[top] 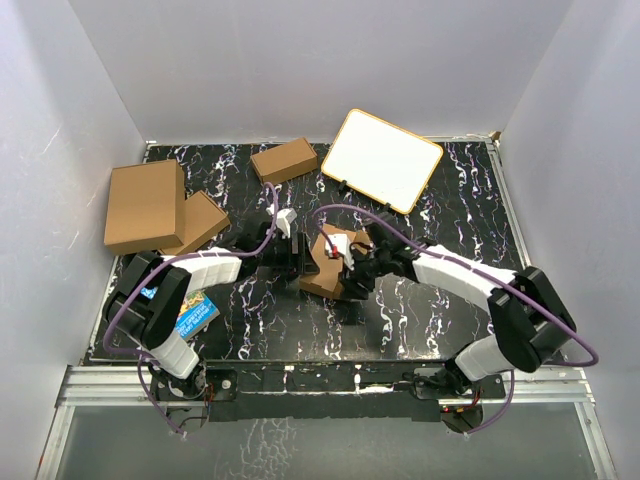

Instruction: Fold the paper box

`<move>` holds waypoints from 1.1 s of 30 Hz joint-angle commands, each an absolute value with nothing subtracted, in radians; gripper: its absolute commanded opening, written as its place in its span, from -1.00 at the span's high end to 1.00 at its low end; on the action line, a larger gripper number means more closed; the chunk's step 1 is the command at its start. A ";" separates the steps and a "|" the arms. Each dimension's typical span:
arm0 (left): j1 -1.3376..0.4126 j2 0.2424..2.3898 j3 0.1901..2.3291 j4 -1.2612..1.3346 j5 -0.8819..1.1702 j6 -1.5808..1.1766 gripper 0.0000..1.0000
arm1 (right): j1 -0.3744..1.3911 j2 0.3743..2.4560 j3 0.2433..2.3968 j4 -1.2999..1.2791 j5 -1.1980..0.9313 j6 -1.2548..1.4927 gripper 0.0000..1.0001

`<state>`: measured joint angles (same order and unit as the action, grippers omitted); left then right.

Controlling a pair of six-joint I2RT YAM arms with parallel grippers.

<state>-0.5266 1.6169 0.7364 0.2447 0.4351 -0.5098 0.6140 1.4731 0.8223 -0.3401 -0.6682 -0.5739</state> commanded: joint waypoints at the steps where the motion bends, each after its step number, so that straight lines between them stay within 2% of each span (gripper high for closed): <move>1: -0.524 1.622 0.782 0.180 0.419 -0.460 -0.44 | 0.540 1.387 0.879 -0.387 -0.814 -0.685 0.01; 5: -0.520 1.623 0.811 0.160 0.415 -0.435 -0.53 | 0.434 1.359 0.897 -0.387 -0.864 -0.645 -0.01; 9: -0.512 1.632 0.855 0.115 0.401 -0.391 -0.53 | 0.341 1.346 0.888 -0.232 -0.742 -0.475 0.00; 10: -0.509 1.630 0.870 0.105 0.398 -0.381 -0.51 | 0.324 1.351 0.887 -0.197 -0.703 -0.451 0.14; 12: -0.503 1.616 0.889 0.084 0.382 -0.364 -0.49 | 0.309 1.379 0.912 -0.177 -0.623 -0.446 0.60; 15: -0.492 1.558 0.904 0.062 0.338 -0.344 -0.45 | 0.305 1.459 0.995 -0.191 -0.609 -0.502 0.76; 18: -0.486 1.485 0.901 0.009 0.296 -0.338 -0.19 | 0.305 1.583 1.107 -0.222 -0.610 -0.542 0.79; 20: -0.486 1.432 0.884 -0.029 0.288 -0.344 0.23 | 0.305 1.674 1.196 -0.264 -0.602 -0.561 0.81; 22: -0.486 1.382 0.856 -0.071 0.300 -0.357 0.51 | 0.305 1.773 1.298 -0.311 -0.582 -0.574 0.83; 24: -0.486 1.331 0.820 -0.101 0.326 -0.376 0.69 | 0.305 1.847 1.365 -0.353 -0.562 -0.586 0.83; 28: -0.489 1.275 0.706 -0.084 0.425 -0.462 0.88 | 0.305 1.918 1.411 -0.395 -0.554 -0.607 0.84; 33: -0.510 1.318 0.650 -0.043 0.469 -0.502 0.92 | 0.305 1.921 1.390 -0.406 -0.579 -0.645 0.84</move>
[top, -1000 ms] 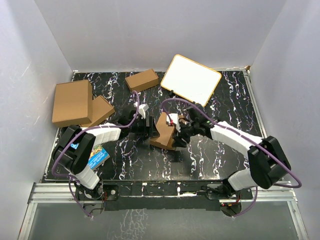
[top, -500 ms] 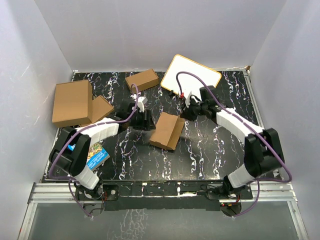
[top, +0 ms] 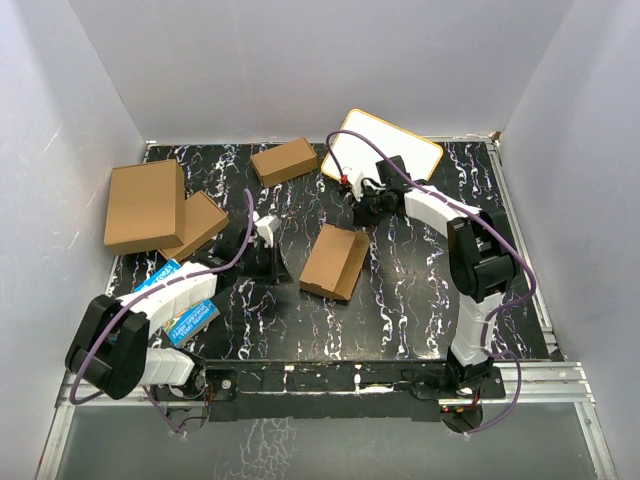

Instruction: Fold the paper box

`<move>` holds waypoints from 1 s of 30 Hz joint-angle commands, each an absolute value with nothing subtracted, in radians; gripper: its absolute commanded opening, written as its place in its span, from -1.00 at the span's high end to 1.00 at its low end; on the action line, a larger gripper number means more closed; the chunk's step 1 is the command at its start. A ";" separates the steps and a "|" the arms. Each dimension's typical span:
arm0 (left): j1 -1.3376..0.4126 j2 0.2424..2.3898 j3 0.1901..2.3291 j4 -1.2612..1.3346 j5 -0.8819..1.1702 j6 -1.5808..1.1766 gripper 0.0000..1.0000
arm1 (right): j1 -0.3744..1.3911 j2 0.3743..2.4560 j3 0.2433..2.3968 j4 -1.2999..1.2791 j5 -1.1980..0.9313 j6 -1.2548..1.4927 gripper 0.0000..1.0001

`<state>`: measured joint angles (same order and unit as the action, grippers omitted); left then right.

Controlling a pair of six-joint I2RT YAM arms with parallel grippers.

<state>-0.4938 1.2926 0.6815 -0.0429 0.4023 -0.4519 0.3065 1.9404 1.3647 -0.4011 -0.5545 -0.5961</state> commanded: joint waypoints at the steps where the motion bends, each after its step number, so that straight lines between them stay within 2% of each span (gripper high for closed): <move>1: -0.513 1.346 0.654 -0.032 0.471 -0.506 0.92 | 0.305 1.920 1.383 -0.410 -0.598 -0.654 0.84; 10: -0.529 1.556 0.777 -0.011 0.449 -0.476 0.87 | 0.305 1.852 1.280 -0.471 -0.678 -0.793 0.84; 22: -0.528 1.793 1.043 -0.123 0.365 -0.355 0.84 | 0.336 1.573 0.998 -0.603 -0.703 -1.051 0.84; 30: -0.527 1.920 1.219 -0.173 0.386 -0.284 0.78 | 0.373 1.521 0.927 -0.664 -0.683 -1.101 0.83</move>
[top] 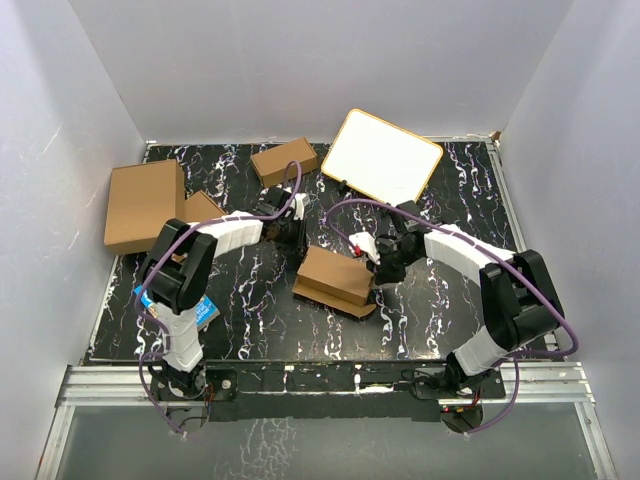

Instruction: Fold the paper box

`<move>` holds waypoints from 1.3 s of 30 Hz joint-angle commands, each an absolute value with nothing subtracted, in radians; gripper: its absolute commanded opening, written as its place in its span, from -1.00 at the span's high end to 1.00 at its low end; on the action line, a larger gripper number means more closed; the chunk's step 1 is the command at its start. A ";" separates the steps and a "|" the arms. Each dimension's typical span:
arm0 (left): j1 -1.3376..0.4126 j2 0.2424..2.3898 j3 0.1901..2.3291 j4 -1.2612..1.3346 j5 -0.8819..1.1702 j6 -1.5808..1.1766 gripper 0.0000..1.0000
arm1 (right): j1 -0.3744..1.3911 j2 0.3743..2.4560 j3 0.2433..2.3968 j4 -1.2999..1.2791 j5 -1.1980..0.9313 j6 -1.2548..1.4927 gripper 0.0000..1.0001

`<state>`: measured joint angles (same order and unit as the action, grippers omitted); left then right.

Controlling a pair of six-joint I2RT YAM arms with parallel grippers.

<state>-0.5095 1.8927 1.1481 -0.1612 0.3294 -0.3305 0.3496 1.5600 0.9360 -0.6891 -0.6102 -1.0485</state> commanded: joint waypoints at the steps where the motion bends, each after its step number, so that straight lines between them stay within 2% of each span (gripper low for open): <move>1: -0.526 1.929 1.235 -0.180 0.385 -0.275 0.77 | 0.373 1.516 0.924 -0.654 -0.662 -1.079 0.81; 3: -0.527 1.942 1.263 -0.204 0.369 -0.259 0.72 | 0.359 1.508 0.929 -0.649 -0.633 -1.046 0.76; 7: -0.512 1.904 1.259 -0.229 0.279 -0.238 0.44 | 0.297 1.471 0.938 -0.675 -0.648 -1.027 0.60; 14: -0.467 1.677 1.146 -0.232 0.154 -0.246 0.12 | 0.248 1.398 0.938 -0.758 -0.735 -1.105 0.35; 19: -0.465 1.530 1.022 -0.198 0.277 -0.305 -0.02 | 0.247 1.372 0.948 -0.748 -0.795 -1.164 0.04; 22: -0.465 1.461 0.948 -0.157 0.371 -0.346 -0.22 | 0.246 1.361 0.965 -0.775 -0.893 -1.258 -0.15; 27: -0.465 1.399 0.851 -0.072 0.477 -0.357 -0.56 | 0.248 1.340 0.942 -0.883 -1.098 -1.532 -0.67; 30: -0.471 1.379 0.810 -0.024 0.521 -0.319 -0.57 | 0.251 1.338 0.919 -0.956 -1.129 -1.687 -0.72; 34: -0.537 1.207 0.672 0.144 0.523 -0.006 -0.60 | 0.252 1.334 0.909 -1.003 -1.095 -1.703 -0.72; 37: -0.591 1.036 0.501 0.364 0.565 0.319 -0.94 | 0.251 1.324 0.899 -1.033 -1.090 -1.719 -0.70; 39: -0.599 0.992 0.421 0.453 0.612 0.517 -0.95 | 0.251 1.313 0.891 -1.046 -1.090 -1.735 -0.70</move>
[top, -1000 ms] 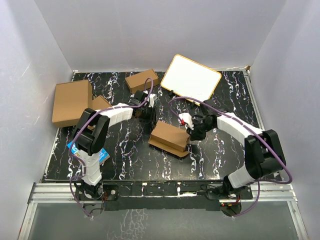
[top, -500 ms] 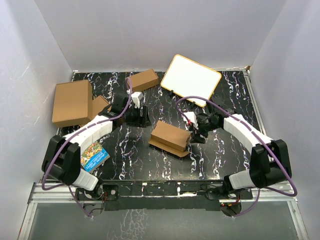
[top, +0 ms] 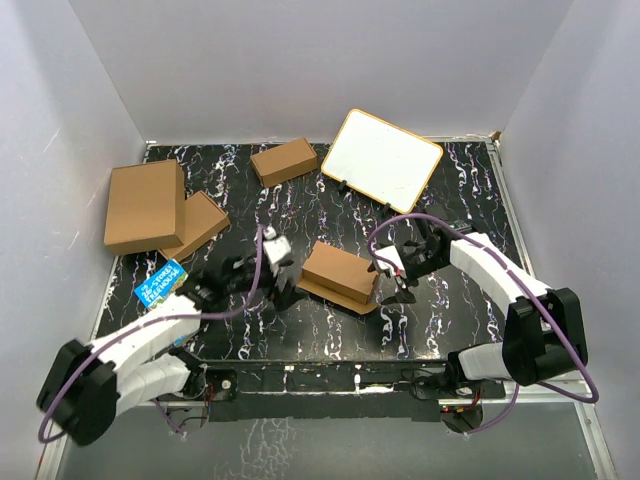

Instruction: Fold the paper box

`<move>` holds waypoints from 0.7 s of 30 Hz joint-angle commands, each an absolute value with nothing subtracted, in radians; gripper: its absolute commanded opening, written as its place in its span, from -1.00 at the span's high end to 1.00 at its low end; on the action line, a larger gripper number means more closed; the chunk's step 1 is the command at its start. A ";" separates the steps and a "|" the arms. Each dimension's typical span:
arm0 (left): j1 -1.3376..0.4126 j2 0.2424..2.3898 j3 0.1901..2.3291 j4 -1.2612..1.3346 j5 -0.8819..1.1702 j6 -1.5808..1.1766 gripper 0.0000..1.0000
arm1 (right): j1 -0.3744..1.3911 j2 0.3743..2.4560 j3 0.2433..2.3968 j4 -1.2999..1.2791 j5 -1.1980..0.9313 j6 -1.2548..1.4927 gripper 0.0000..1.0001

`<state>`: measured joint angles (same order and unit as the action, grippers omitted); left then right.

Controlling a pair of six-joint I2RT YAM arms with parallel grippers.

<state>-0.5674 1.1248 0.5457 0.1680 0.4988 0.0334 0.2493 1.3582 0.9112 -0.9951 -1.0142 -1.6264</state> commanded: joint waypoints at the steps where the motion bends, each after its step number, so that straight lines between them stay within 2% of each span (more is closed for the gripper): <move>1: -0.599 0.995 0.414 0.455 0.634 0.590 -0.95 | 0.252 1.307 0.885 -1.051 -1.085 -1.748 -0.70; 4: -0.610 1.065 0.458 0.372 0.728 0.747 -0.94 | 0.251 1.289 0.857 -1.068 -1.065 -1.804 -0.70; 10: -0.697 1.191 0.494 0.298 0.680 1.019 -0.94 | 0.280 1.287 0.827 -1.094 -1.008 -1.891 -0.53; 21: -0.739 1.434 0.504 0.517 0.609 1.147 -0.93 | 0.304 1.327 0.813 -1.054 -1.041 -1.878 -0.32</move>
